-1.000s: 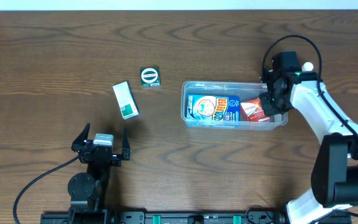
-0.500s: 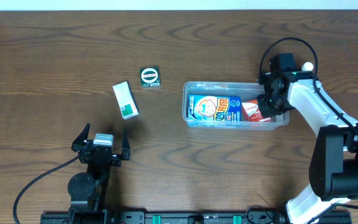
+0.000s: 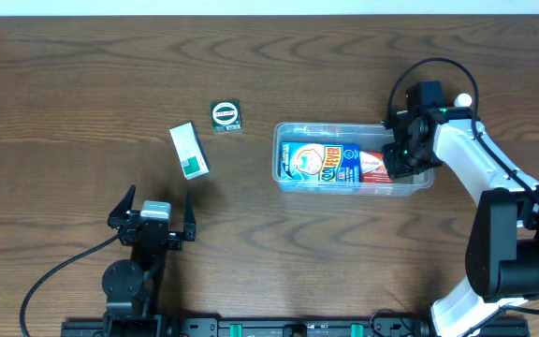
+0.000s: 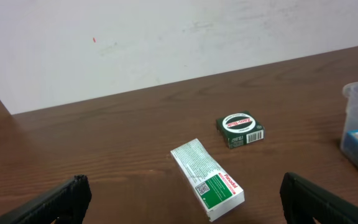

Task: Pack container
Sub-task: 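Move the right gripper up to the white-capped dark bottle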

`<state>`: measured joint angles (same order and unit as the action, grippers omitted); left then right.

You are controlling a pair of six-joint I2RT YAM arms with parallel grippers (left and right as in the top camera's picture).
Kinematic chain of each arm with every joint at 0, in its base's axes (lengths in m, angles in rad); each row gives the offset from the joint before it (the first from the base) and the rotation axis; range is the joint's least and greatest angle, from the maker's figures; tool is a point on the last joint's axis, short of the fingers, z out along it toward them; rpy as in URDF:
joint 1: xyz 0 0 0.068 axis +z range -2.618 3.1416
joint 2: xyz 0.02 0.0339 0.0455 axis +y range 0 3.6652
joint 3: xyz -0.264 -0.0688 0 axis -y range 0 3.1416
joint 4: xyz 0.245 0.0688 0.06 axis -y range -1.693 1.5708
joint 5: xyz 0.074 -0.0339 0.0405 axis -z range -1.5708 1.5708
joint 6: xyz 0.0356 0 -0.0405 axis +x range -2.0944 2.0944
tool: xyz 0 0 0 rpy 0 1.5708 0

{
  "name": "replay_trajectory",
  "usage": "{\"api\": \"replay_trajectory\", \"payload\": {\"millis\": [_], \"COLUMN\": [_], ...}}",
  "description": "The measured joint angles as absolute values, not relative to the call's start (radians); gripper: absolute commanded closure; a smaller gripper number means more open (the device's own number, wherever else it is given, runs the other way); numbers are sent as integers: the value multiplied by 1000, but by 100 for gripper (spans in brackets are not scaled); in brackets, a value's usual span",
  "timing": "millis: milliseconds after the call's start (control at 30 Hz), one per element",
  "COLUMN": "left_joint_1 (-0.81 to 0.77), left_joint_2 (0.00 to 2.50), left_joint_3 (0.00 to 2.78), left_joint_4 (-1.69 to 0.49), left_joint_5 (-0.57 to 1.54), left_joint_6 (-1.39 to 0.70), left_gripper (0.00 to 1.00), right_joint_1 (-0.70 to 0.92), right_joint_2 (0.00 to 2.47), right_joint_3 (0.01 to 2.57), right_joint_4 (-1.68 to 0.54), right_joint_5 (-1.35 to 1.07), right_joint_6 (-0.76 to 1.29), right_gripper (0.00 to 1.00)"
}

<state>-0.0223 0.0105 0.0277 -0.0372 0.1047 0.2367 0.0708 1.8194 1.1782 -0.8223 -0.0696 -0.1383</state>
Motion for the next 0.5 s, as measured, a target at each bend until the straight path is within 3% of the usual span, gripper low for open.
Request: {"api": "replay_trajectory", "payload": {"millis": [267, 500], "left_joint_1": [-22, -22], "left_joint_2": [10, 10], "left_joint_3": [28, 28], "left_joint_4": [-37, -37], "left_joint_5": [105, 105], "left_joint_6": [237, 237], "left_gripper": [2, 2], "right_joint_1": [65, 43], "right_joint_2": [1820, 1812], "right_joint_3": [1200, 1462], "right_joint_4": [-870, -1047], "right_joint_5": [-133, -143], "right_joint_6": [-138, -137], "right_gripper": [99, 99]}}
